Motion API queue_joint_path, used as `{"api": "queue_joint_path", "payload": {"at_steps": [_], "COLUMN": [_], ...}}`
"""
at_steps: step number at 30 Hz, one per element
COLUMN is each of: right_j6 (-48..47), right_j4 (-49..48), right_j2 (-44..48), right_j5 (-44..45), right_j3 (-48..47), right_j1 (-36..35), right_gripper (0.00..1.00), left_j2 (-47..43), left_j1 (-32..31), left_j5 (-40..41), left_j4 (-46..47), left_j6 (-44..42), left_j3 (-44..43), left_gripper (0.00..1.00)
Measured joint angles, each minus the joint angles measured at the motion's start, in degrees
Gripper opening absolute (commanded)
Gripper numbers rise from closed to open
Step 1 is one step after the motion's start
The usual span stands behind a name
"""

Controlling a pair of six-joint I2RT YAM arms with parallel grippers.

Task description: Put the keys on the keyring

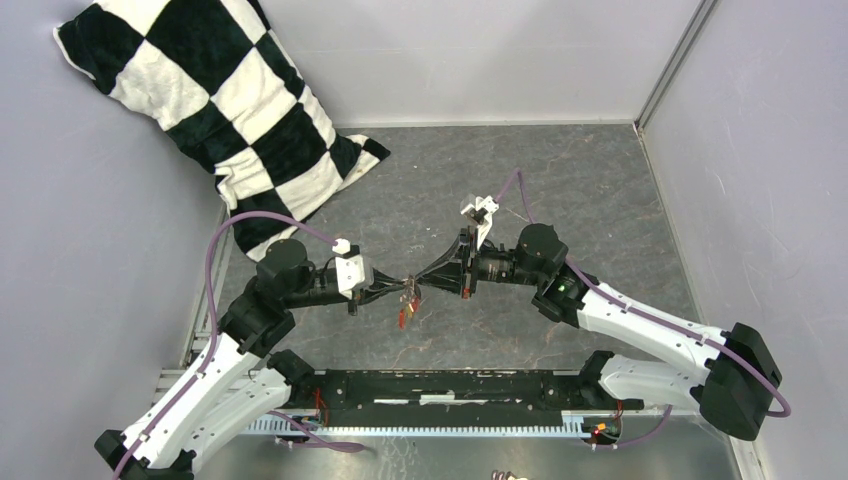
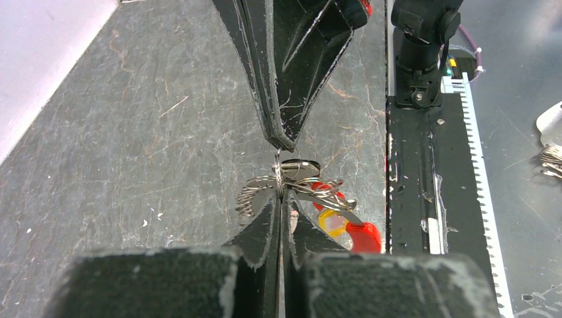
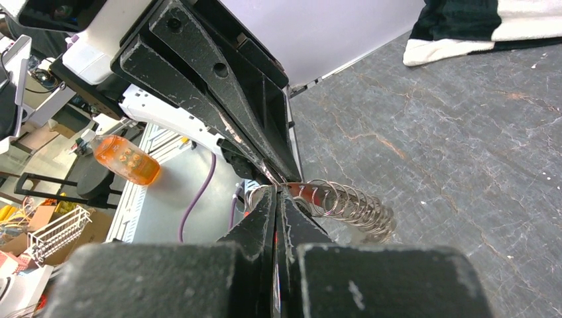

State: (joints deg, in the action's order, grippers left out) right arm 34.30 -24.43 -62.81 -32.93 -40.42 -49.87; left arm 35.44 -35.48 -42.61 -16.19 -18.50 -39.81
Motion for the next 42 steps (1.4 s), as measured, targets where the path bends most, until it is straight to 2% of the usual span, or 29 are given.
{"api": "queue_joint_path", "payload": {"at_steps": [17, 20, 22, 25, 26, 27, 31, 35, 38, 42], "right_j6": [0.5, -2.1, -4.2, -6.4, -7.0, -7.3, -9.1, -15.6, -26.0, -44.3], "right_j4": [-1.3, 2.8, 6.4, 11.2, 12.7, 14.3, 19.5, 22.0, 24.1, 26.7], "right_j2": [0.1, 1.1, 2.3, 5.4, 6.4, 7.4, 9.2, 7.8, 5.6, 5.8], "right_j5": [0.4, 2.1, 3.8, 7.2, 8.7, 10.6, 16.9, 17.1, 17.6, 18.8], "right_j3": [0.0, 0.0, 0.4, 3.3, 4.7, 6.2, 12.7, 15.8, 15.8, 15.8], "right_j1": [0.0, 0.0, 0.3, 2.6, 3.7, 4.6, 6.5, 6.4, 5.0, 1.0], "right_gripper": [0.01, 0.12, 0.32, 0.55, 0.66, 0.70, 0.72, 0.70, 0.71, 0.73], "left_j2": [0.2, 0.3, 0.6, 0.7, 0.7, 0.7, 0.4, 0.2, 0.1, 0.1], "left_j1": [0.0, 0.0, 0.0, 0.0, 0.0, 0.0, 0.0, 0.0, 0.0, 0.0], "left_j5": [0.0, 0.6, 2.1, 4.7, 5.2, 5.6, 6.5, 6.5, 6.6, 6.7], "left_j4": [-1.3, -1.5, -1.7, -2.2, -2.4, -2.6, -3.7, -4.3, -4.9, -4.9], "left_j6": [-0.4, -0.7, -1.5, -2.6, -2.8, -2.9, -3.7, -3.7, -3.7, -3.6], "left_j3": [0.0, 0.0, 0.0, 0.0, 0.1, 0.1, 0.2, 0.2, 0.2, 0.2], "left_gripper": [0.02, 0.02, 0.02, 0.02, 0.02, 0.02, 0.02, 0.02, 0.02, 0.02]}}
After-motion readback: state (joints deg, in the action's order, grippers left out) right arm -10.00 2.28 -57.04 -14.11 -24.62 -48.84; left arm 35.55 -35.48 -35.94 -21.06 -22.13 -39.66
